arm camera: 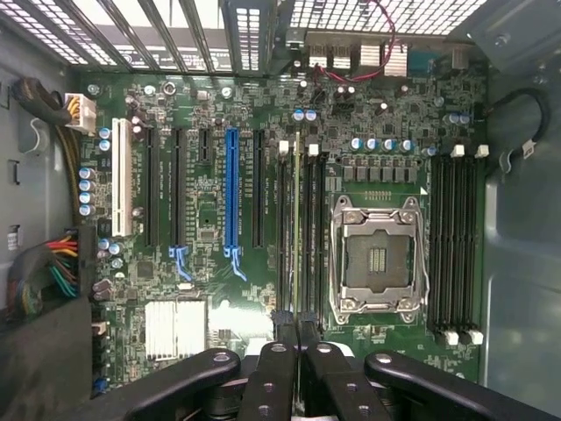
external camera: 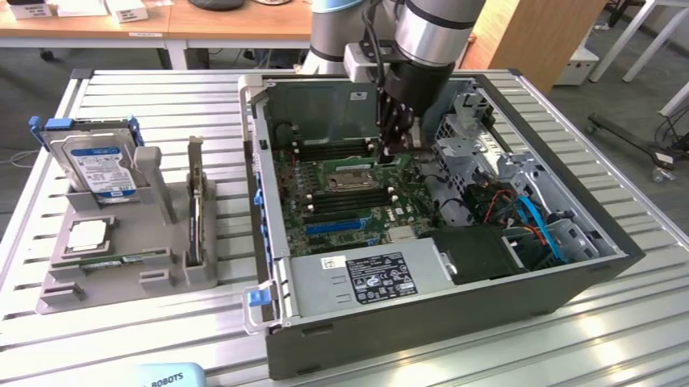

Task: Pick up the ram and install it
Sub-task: 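Insert the ram into the slot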

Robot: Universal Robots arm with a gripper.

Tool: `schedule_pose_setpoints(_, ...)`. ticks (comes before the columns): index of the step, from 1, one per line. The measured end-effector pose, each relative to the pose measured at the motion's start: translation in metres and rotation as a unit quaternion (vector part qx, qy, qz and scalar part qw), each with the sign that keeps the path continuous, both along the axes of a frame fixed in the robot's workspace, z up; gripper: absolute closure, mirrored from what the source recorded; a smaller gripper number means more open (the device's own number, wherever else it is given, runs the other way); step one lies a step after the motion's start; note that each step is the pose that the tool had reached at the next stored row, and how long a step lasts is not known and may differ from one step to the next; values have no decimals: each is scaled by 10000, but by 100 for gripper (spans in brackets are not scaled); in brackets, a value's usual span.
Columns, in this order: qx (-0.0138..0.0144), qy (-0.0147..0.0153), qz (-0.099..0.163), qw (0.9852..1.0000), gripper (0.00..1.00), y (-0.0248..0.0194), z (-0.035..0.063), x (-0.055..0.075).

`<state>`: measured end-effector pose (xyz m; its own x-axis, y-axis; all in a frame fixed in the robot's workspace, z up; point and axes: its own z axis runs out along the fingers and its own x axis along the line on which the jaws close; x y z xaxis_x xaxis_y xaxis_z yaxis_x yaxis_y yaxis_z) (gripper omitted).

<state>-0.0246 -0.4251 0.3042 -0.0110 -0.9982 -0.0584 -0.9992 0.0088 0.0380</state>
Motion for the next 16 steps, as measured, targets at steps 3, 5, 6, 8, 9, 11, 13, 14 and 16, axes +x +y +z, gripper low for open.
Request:
schedule_pose_setpoints(3, 0, 0, 0, 10000, 88, 0, -28, -1)
schedule_pose_setpoints(5, 0, 0, 0, 10000, 88, 0, -48, -2)
schedule_pose_setpoints(6, 0, 0, 0, 10000, 88, 0, -57, -2)
schedule_pose_setpoints(8, 0, 0, 0, 10000, 88, 0, -78, -3)
schedule_pose_setpoints(9, 0, 0, 0, 10000, 88, 0, -88, -4)
schedule_pose_setpoints(11, 0, 0, 0, 10000, 88, 0, -107, -5)
schedule_pose_setpoints(13, 0, 0, 0, 10000, 88, 0, -126, -6)
schedule_pose_setpoints(14, 0, 0, 0, 10000, 88, 0, -137, -7)
schedule_pose_setpoints(16, 1, 0, 0, 10000, 88, 0, -158, -8)
